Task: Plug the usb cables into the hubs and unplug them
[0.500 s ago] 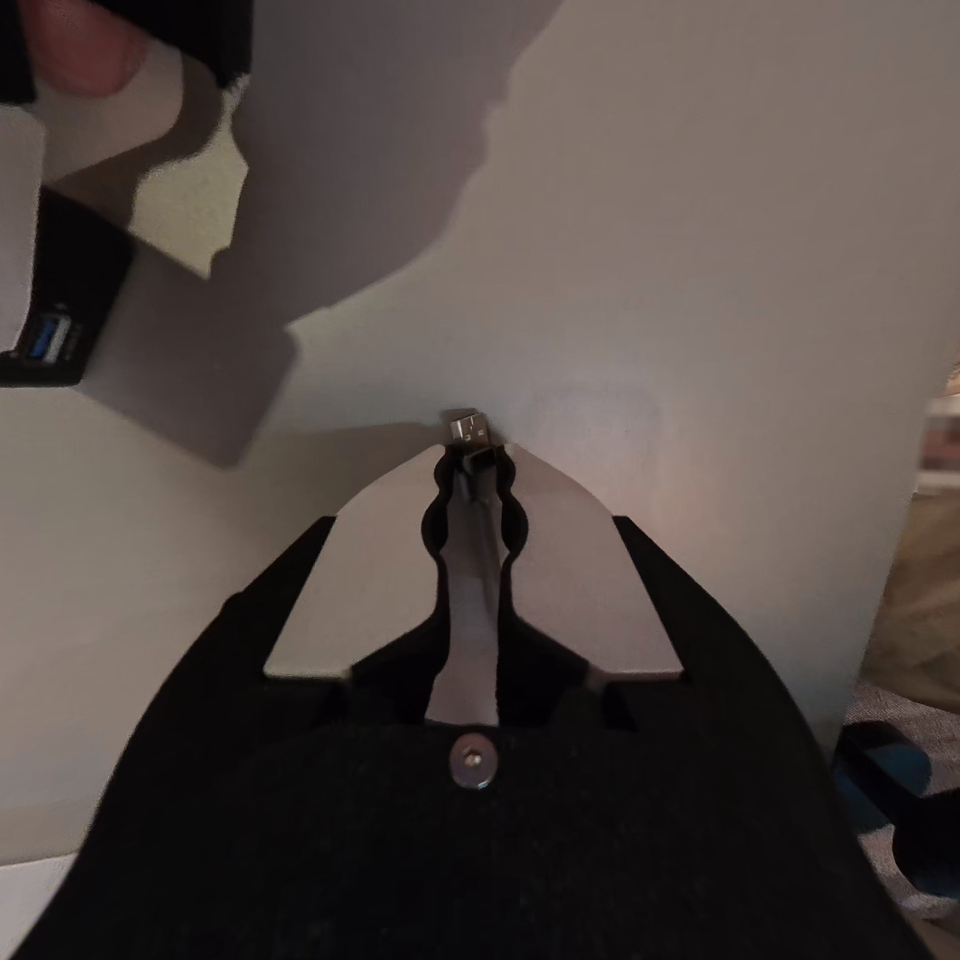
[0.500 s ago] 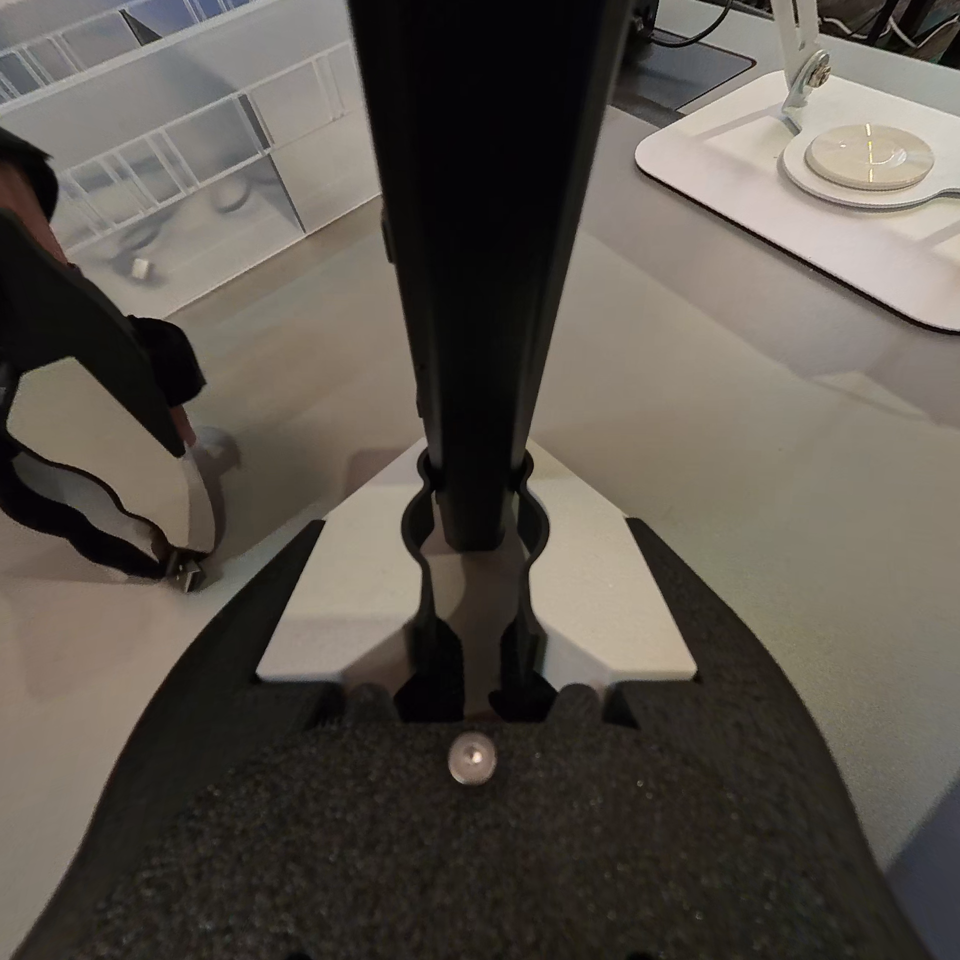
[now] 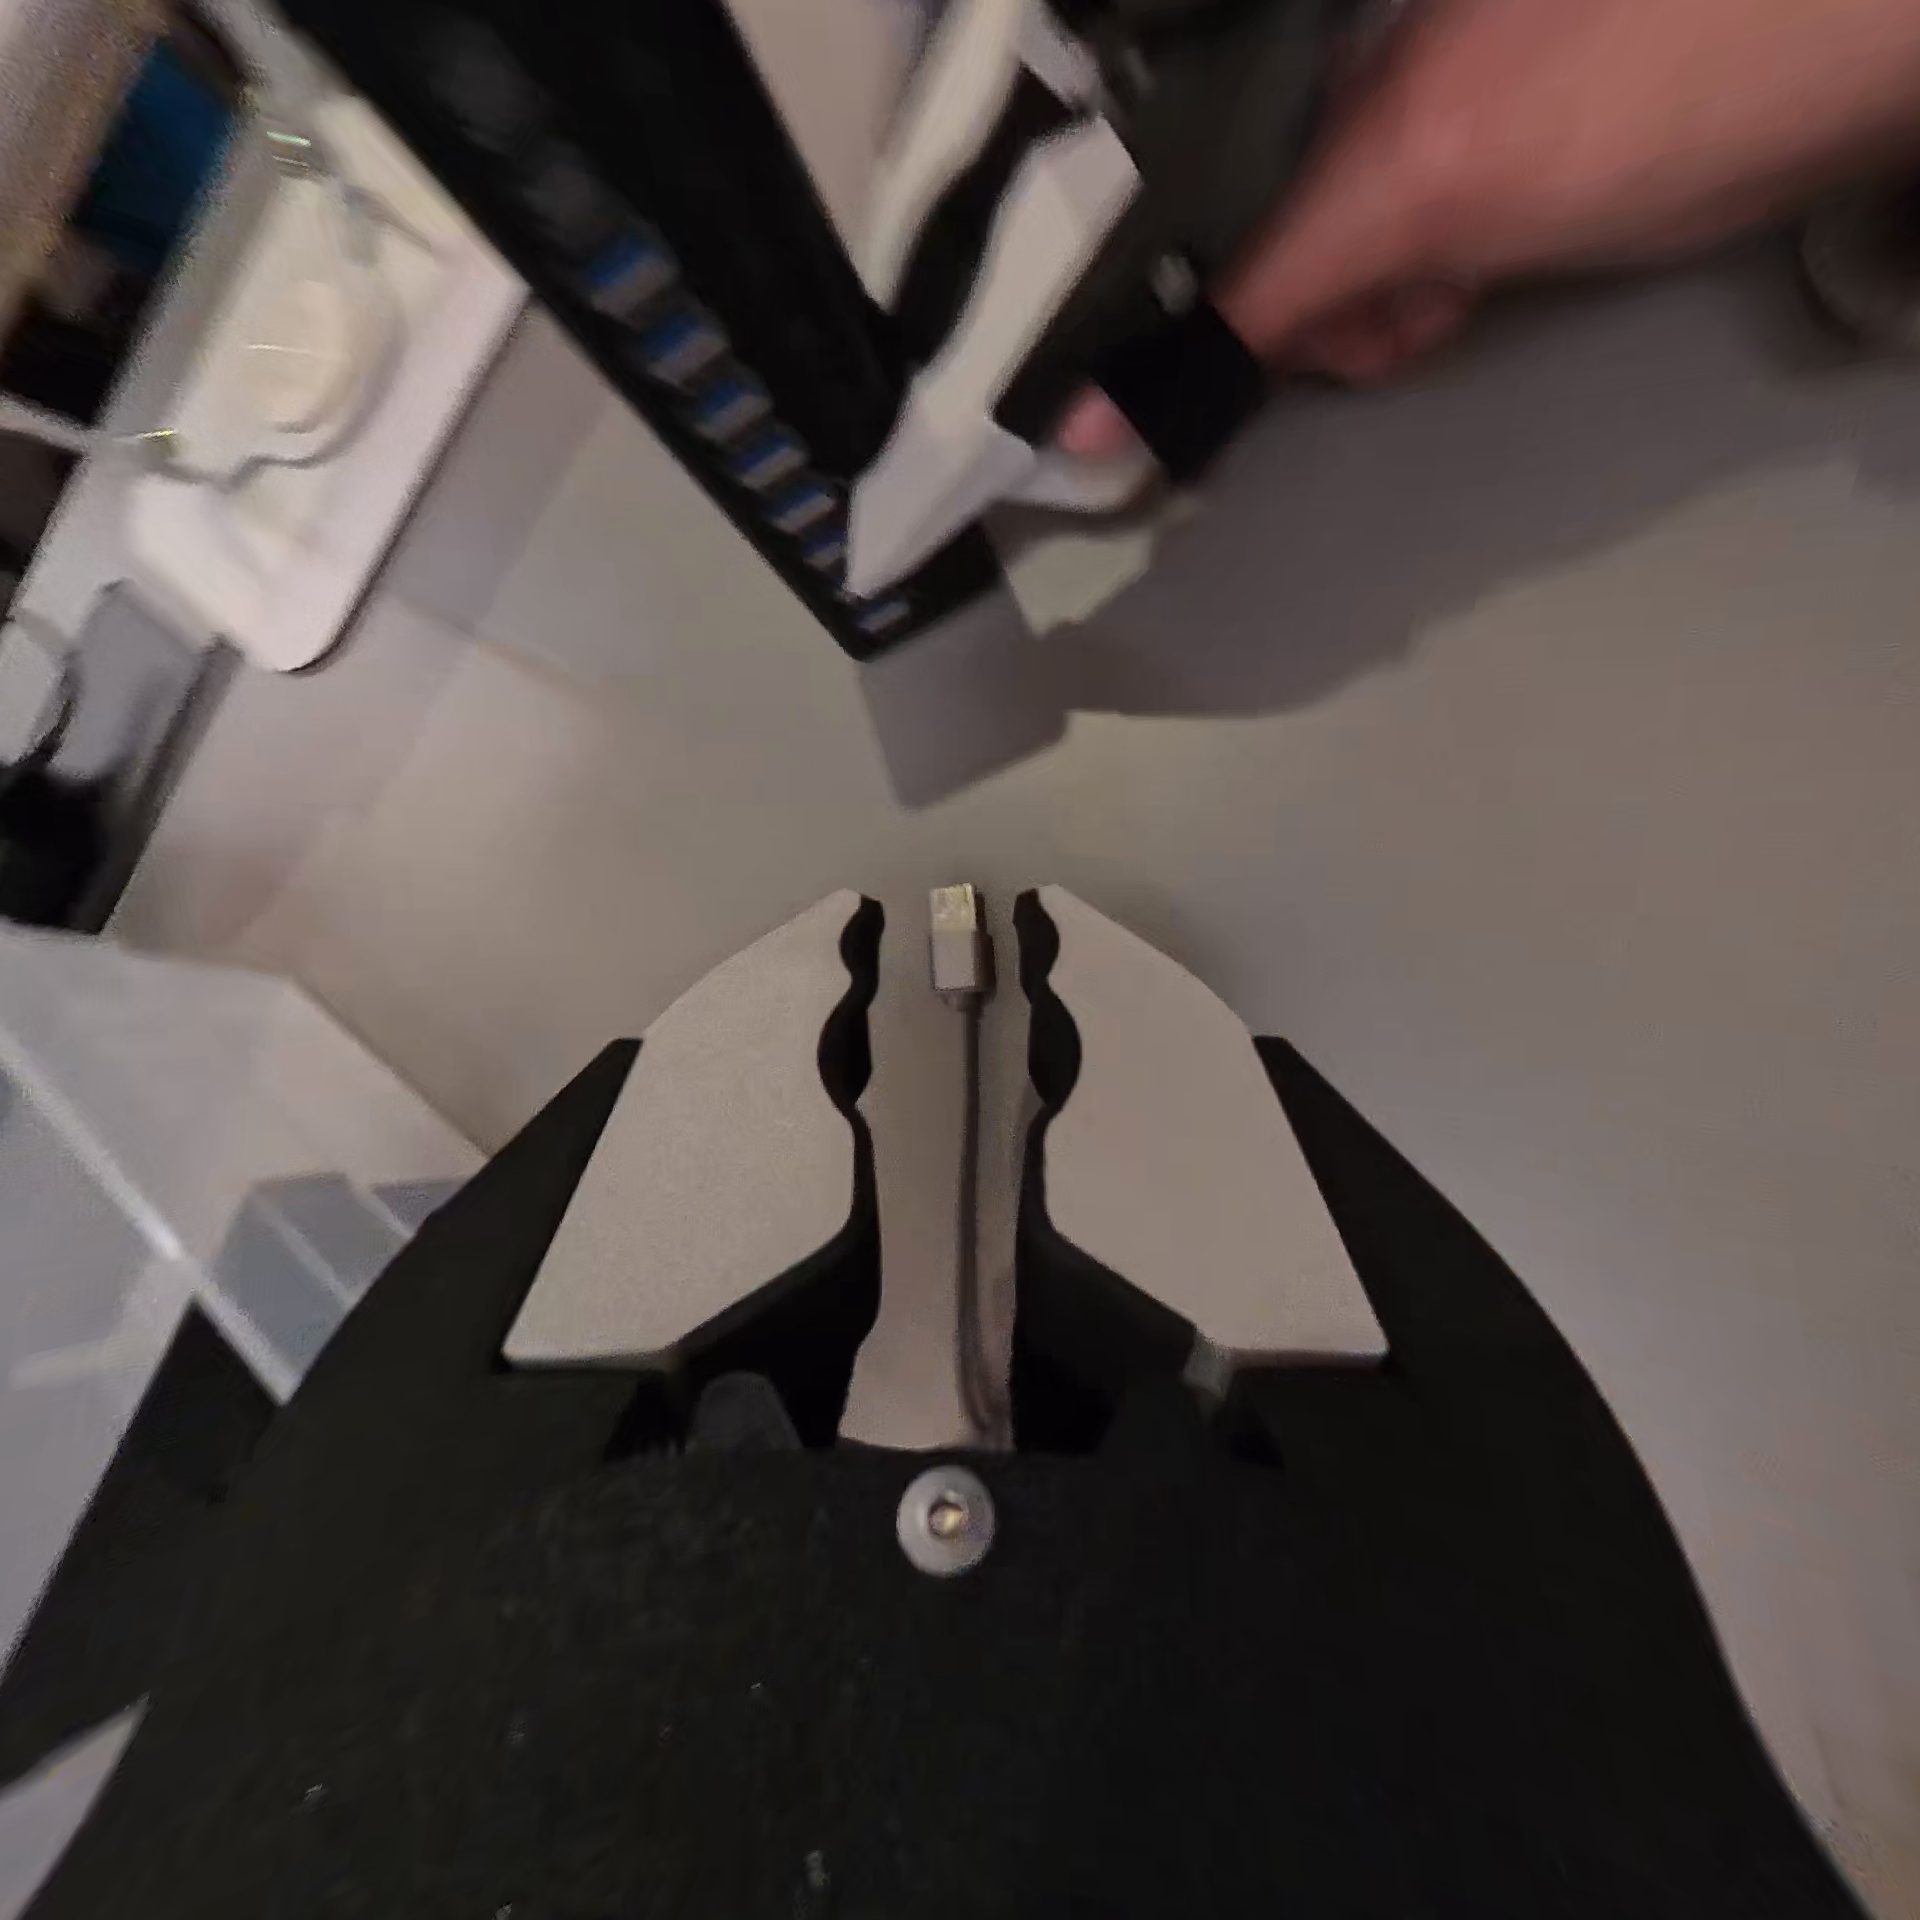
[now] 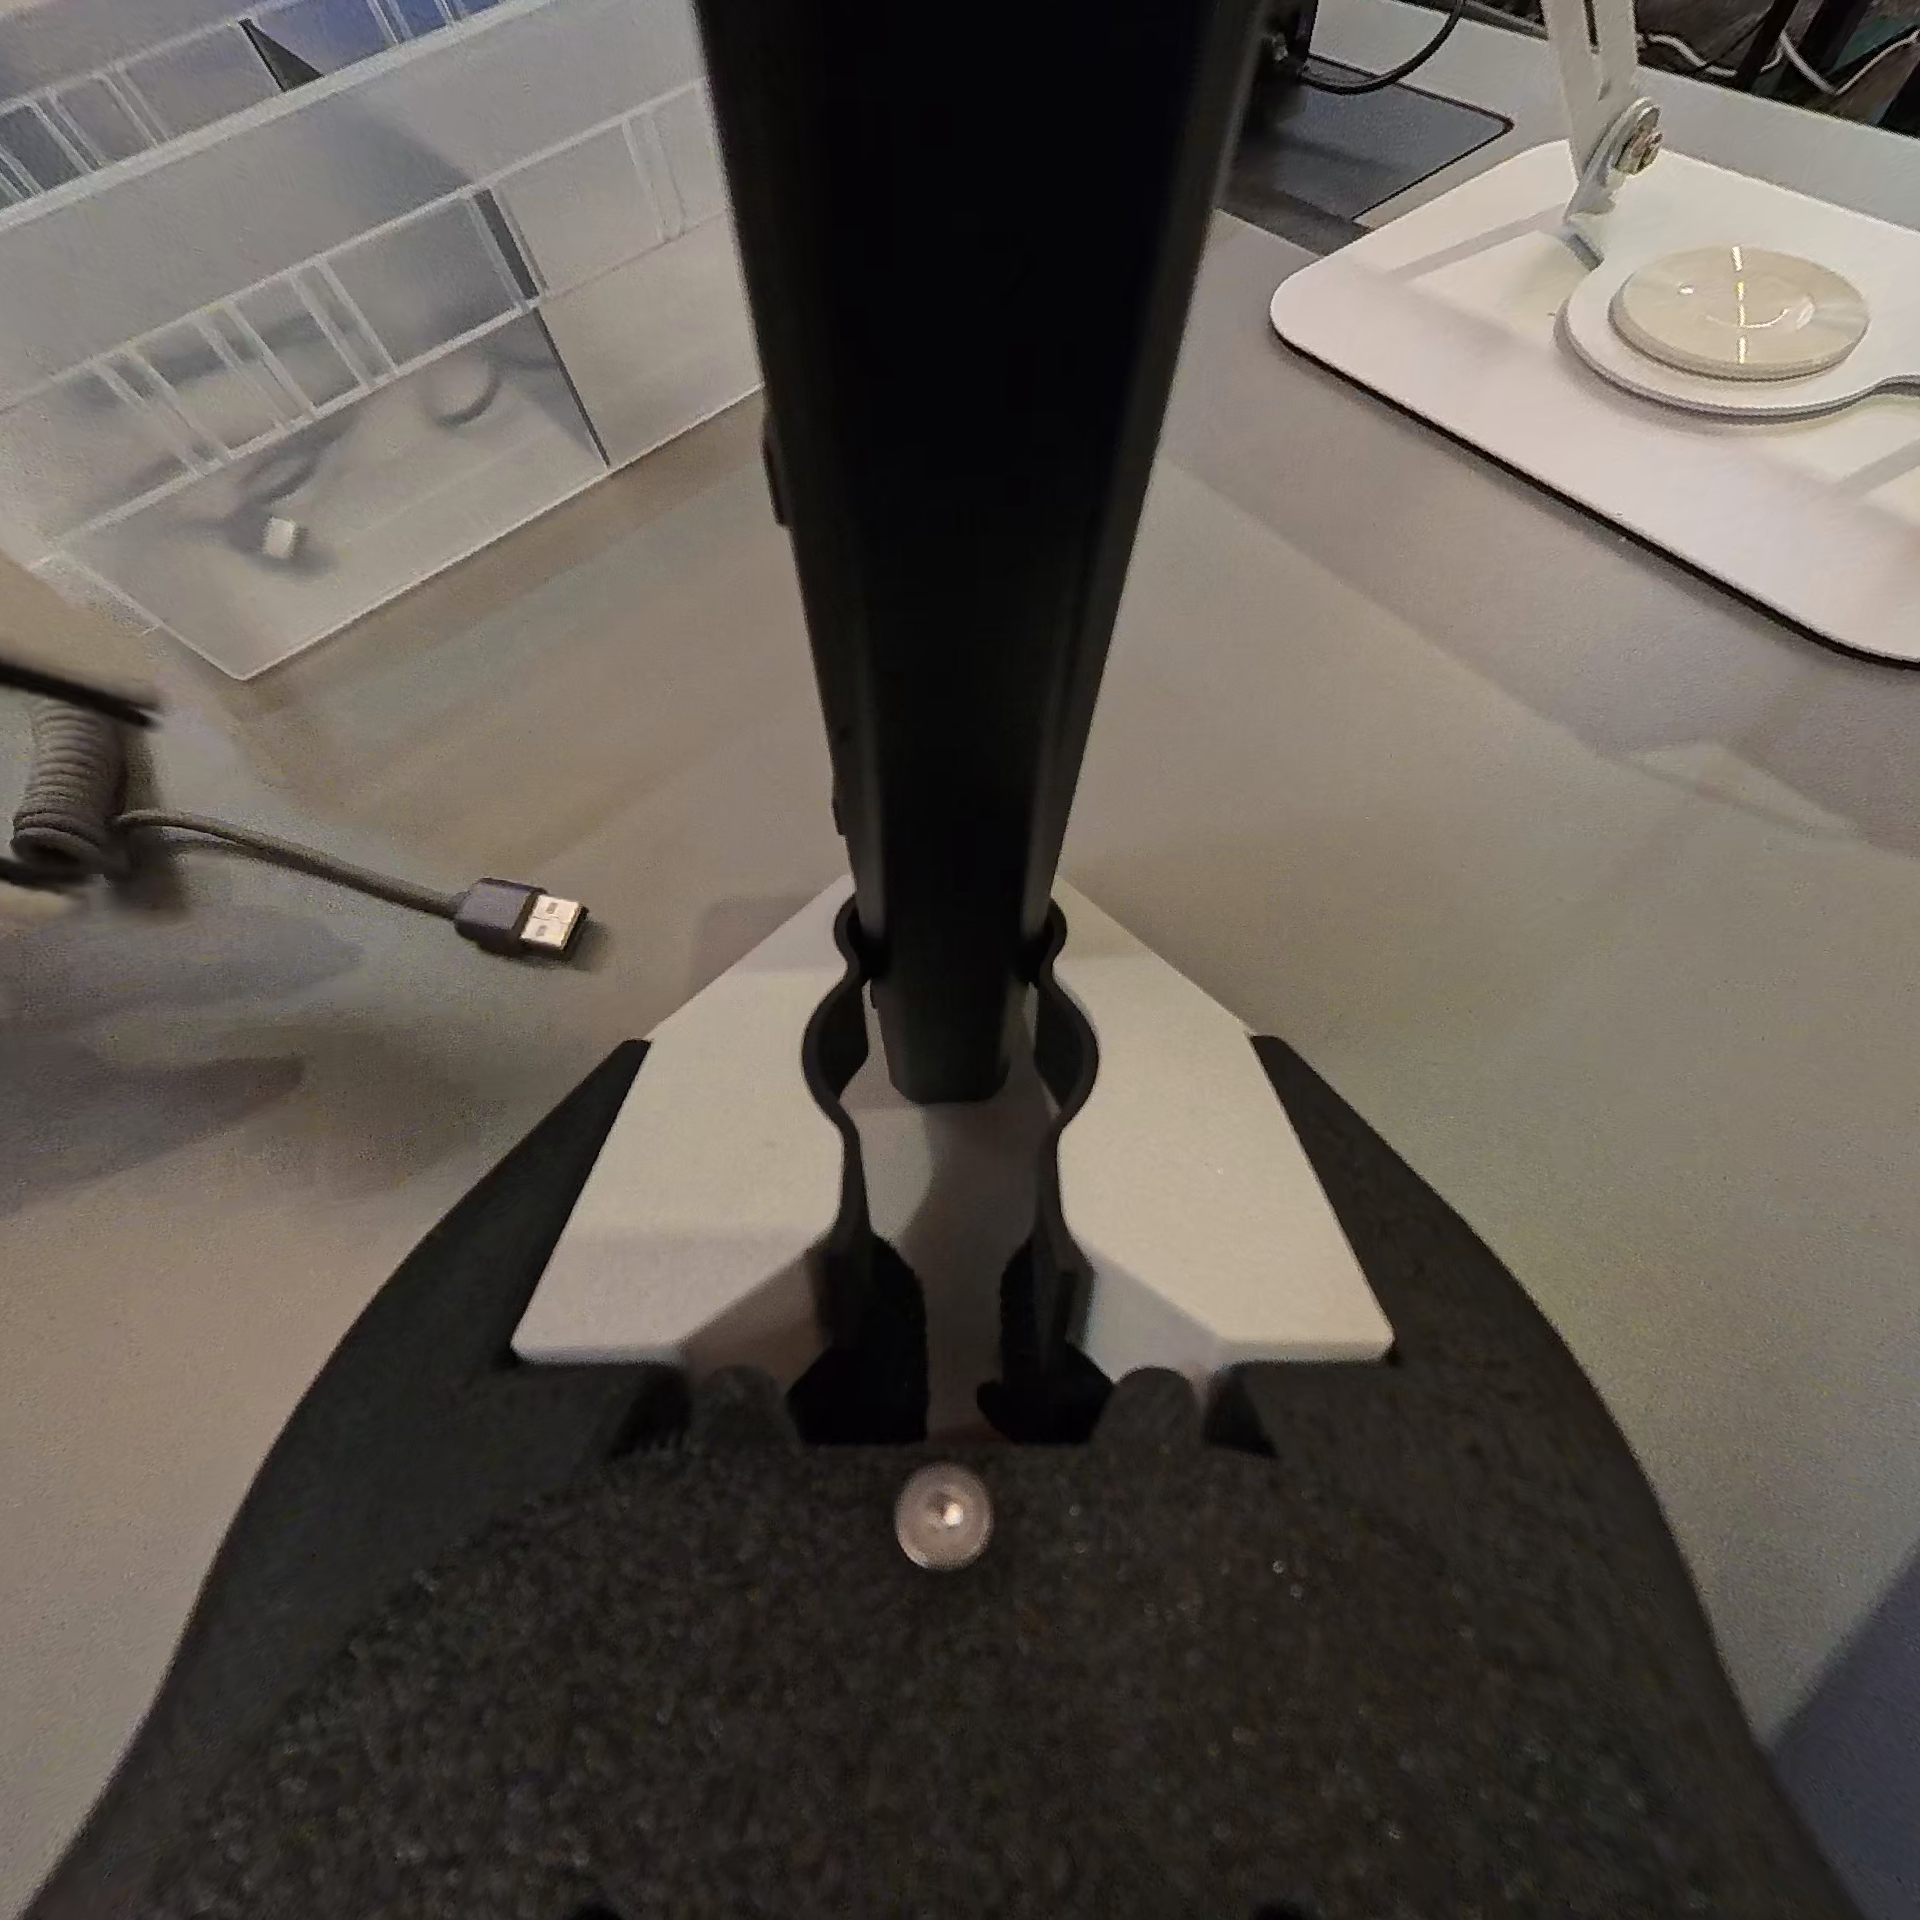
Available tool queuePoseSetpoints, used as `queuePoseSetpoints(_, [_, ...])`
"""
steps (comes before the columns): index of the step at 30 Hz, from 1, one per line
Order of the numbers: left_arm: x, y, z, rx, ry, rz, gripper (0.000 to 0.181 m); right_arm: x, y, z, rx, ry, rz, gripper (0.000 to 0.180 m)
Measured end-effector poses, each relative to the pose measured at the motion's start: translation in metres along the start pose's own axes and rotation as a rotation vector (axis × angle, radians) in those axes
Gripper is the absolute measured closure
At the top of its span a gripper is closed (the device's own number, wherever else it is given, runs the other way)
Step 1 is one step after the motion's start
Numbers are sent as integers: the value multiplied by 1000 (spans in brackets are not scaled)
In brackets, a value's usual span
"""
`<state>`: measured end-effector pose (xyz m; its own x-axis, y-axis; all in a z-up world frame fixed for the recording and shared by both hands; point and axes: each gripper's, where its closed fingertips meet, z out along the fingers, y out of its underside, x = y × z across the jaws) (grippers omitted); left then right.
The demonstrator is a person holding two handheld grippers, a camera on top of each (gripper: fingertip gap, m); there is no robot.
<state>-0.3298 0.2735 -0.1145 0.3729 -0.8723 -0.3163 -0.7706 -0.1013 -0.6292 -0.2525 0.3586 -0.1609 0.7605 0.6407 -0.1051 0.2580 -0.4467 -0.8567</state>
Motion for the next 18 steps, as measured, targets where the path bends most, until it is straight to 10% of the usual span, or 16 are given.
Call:
queuePoseSetpoints(1, [0, -1, -4, 26, -21, -74, 156, 0, 0, 0, 0, 1, -1, 153])
queuePoseSetpoints(18, [2, 69, 43, -54, 30, -225, 146, -1, 0, 0, 0, -12, 6, 153])
